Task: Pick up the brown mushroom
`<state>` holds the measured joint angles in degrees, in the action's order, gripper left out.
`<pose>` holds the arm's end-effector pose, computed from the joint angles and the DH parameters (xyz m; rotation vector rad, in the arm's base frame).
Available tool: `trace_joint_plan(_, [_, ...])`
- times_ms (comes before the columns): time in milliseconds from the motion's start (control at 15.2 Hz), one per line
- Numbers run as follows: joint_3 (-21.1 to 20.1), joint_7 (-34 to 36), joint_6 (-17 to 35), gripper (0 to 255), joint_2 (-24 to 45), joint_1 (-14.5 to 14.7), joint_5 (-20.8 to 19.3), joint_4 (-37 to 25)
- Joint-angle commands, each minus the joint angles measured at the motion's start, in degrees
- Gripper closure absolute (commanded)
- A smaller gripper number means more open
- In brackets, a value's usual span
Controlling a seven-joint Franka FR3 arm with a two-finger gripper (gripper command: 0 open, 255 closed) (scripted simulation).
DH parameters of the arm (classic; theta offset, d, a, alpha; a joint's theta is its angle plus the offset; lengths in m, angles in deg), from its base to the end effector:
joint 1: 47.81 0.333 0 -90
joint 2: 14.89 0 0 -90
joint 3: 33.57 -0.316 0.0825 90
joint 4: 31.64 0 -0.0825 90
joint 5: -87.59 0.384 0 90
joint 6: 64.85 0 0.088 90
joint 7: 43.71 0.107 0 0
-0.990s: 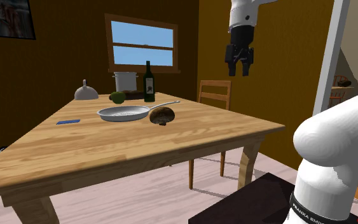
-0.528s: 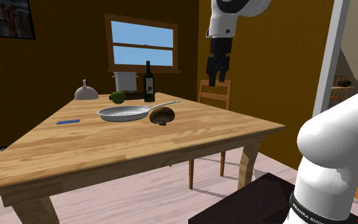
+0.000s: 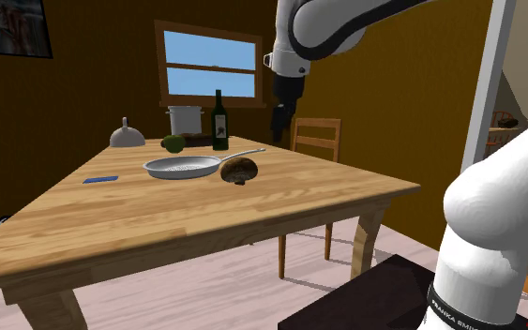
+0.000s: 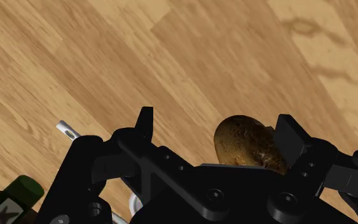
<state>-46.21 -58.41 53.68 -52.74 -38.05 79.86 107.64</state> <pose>0.3519 0.1514 0.5564 2.7043 0.9404 0.4265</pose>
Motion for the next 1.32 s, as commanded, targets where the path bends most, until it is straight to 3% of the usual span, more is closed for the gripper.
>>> trace_joint_plan(0, [-1.9, -0.4, 5.3, 0, 2.1, 0.7, -1.8, 0.7])
trace_joint_plan(462, [-9.3, 0.6, 21.1, 0, 9.5, 0.4, -11.0, 2.2])
trace_joint_plan(1056, [-11.2, 4.3, 26.7, 0, 11.6, -1.4, -13.7, 6.0])
trace_joint_plan(1122, [-11.2, 4.4, 26.7, 255, 11.6, -1.4, -13.7, 6.0])
trace_joint_plan(1254, [-11.2, 4.3, 26.7, 255, 11.5, -1.4, -13.7, 6.1])
